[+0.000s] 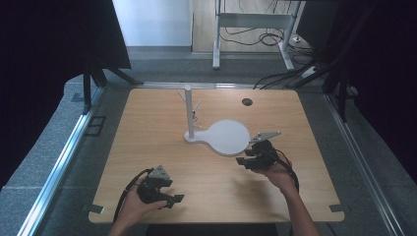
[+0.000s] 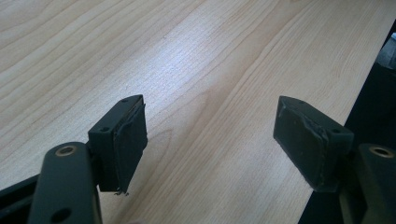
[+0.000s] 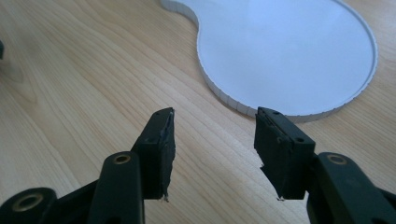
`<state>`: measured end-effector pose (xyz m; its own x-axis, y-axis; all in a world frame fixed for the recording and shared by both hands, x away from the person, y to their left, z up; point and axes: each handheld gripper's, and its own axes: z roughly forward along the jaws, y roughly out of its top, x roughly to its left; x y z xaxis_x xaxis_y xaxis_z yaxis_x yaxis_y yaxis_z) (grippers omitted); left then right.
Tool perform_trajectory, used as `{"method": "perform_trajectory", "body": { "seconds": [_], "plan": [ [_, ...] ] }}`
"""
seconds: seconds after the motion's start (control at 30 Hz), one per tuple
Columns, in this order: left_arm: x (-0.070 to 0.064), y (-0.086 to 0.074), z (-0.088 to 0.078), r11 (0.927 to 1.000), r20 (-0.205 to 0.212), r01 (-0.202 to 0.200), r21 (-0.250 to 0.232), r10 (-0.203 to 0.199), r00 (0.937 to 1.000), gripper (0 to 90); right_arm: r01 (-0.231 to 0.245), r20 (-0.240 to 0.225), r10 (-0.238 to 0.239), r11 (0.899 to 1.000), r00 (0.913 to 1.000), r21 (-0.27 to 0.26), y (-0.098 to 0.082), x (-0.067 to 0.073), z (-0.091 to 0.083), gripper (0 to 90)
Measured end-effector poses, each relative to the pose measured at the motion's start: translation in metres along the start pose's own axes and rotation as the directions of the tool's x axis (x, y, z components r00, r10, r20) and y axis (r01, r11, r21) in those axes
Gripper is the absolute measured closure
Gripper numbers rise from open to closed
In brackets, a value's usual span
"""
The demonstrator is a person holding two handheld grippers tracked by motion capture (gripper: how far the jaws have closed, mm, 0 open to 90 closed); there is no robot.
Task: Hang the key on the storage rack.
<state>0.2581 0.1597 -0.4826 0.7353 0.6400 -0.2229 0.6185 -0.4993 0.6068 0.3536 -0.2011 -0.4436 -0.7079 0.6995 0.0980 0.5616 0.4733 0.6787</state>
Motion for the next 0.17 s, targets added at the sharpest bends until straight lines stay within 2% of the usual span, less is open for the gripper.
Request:
{"method": "perform_trajectory", "body": {
  "seconds": [0.1, 0.17],
  "plan": [
    [0.001, 0.0, 0.0, 1.0, -0.002, 0.0, -0.001, 0.0, 1.0, 26.2, -0.014, -0.006, 0.014, 0.999, 0.9999, -0.031, -0.009, 0.002, -0.003, 45.8],
    [0.003, 0.0, -0.001, 1.0, -0.006, 0.009, -0.005, -0.009, 0.9999, 26.1, -0.032, -0.014, 0.031, 0.996, 0.9994, -0.078, -0.023, 0.002, -0.007, 45.2]
  ]
}}
